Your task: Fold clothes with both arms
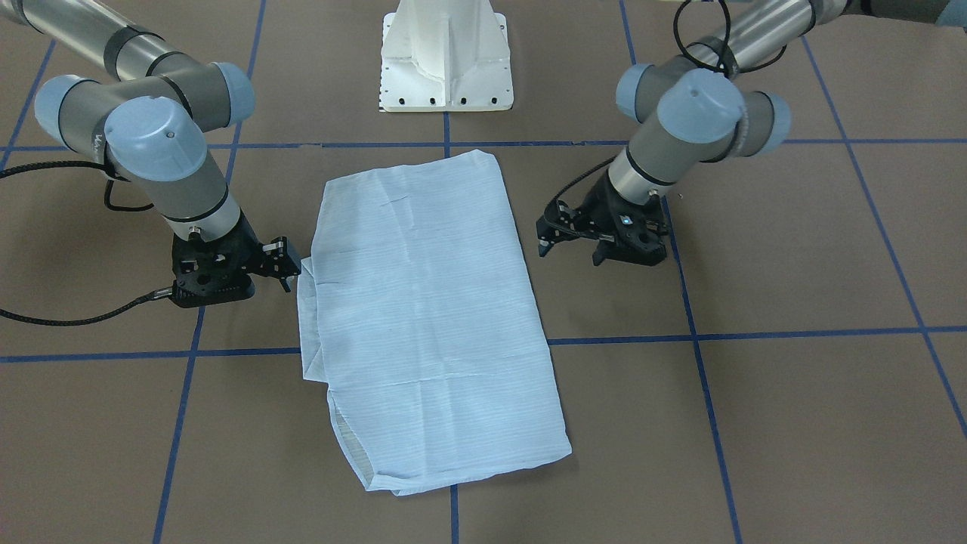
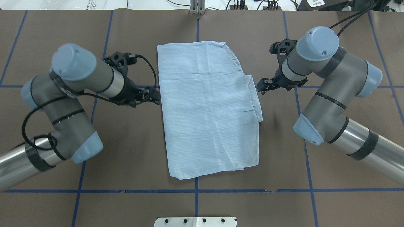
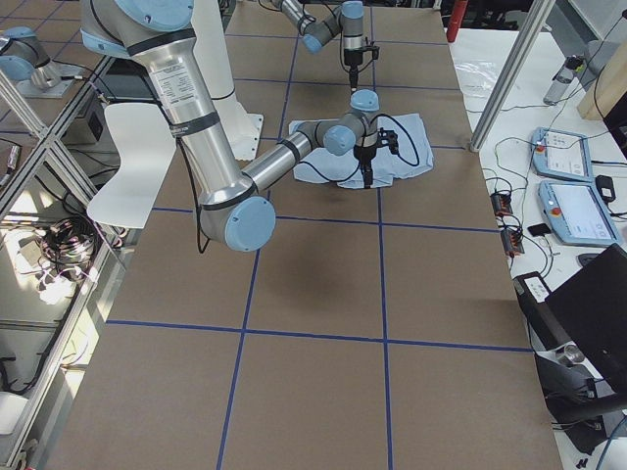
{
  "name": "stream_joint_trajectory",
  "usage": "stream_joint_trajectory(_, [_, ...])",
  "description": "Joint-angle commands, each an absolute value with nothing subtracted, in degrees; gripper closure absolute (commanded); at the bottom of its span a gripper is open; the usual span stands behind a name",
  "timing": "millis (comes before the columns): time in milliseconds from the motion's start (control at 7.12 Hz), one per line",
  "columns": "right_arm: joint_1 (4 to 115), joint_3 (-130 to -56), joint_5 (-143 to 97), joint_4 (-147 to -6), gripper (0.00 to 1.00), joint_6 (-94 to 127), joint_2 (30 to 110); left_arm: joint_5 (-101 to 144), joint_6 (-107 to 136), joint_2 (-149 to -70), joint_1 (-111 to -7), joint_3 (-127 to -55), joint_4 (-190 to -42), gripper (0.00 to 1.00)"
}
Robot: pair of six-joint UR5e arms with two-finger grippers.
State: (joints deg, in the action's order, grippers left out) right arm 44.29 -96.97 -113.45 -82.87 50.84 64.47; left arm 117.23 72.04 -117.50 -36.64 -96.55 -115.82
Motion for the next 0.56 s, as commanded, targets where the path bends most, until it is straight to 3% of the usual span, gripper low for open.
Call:
stream_joint_trajectory(0, [43.9,-98.0,-113.6,-82.6,0.00,53.1,64.6,110.9,80.2,-117.2,-27.4,-99.5,-112.7,0.00])
stream_joint_trajectory(422, [43.2,-98.1,-113.6,-82.5,0.00,54.6,64.6,107.4,84.1,-117.6,-21.6,-99.9,-109.3,0.00])
